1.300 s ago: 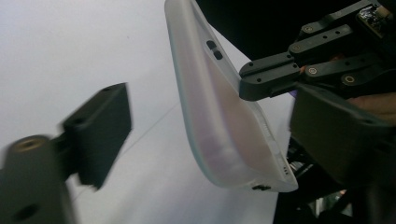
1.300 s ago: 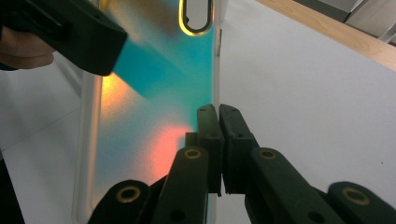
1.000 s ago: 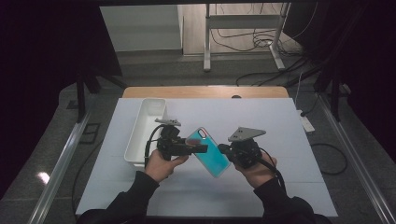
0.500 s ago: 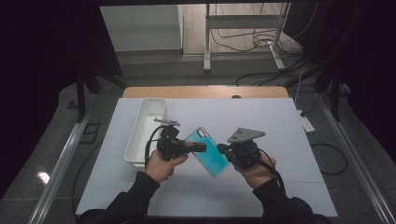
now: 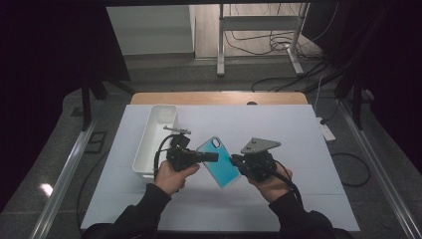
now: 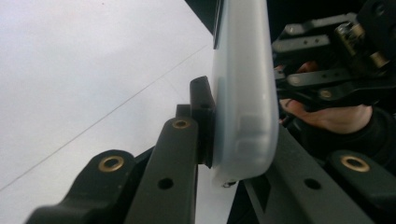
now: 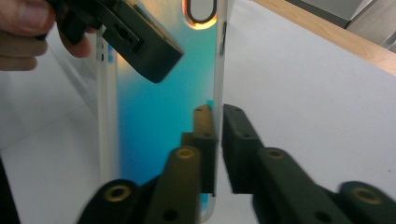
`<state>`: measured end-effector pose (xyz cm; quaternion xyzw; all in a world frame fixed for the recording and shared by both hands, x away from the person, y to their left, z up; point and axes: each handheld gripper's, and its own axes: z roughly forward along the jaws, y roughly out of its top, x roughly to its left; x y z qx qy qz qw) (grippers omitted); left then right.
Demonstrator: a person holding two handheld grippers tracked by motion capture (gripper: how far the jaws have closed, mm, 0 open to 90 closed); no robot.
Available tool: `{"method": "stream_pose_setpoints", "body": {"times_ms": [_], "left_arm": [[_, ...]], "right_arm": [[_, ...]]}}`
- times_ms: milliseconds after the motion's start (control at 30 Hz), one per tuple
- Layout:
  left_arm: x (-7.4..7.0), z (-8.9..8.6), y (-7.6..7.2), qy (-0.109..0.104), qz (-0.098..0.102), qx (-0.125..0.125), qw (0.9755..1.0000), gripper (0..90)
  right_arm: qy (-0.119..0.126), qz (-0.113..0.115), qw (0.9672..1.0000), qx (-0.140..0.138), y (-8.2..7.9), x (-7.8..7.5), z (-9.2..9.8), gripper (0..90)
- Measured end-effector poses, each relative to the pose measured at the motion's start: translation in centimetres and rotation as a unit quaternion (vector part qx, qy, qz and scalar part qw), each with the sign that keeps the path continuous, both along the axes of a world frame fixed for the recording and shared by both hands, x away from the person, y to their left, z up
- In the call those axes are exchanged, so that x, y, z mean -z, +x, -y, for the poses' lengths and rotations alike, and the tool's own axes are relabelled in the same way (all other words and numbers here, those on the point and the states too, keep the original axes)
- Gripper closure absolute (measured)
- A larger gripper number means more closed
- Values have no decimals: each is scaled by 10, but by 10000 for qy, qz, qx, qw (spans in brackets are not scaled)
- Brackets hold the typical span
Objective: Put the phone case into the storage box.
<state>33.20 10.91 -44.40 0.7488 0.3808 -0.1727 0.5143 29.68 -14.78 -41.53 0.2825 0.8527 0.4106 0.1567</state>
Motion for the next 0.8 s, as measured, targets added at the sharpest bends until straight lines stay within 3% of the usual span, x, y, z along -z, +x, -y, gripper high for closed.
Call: {"method": "stream_pose_setpoints", "body": {"times_ms": [267,467,500,533,567,667,800], "left_arm": [[-4,-4,-1,108,238,175,9995,852],[-7,-5,-2,166,375,315,9987,851],[-7,-5,-2,166,375,315,9987,851],[-7,-6,-1,165,407,342,9985,851],[-7,-6,-1,165,407,342,9985,851],[-7,-7,-1,161,445,368,9982,850],[-8,-8,-1,132,538,437,9975,850]], "right_arm": [[217,-307,9992,-95,1,-5,9,439],[425,-625,9968,-250,6,-2,17,185],[425,-625,9968,-250,6,-2,17,185],[440,-756,9958,-260,8,0,20,92],[450,-799,9955,-260,9,1,21,59],[477,-792,9954,-248,9,2,23,3],[581,-724,9949,-388,10,2,25,0]]}}
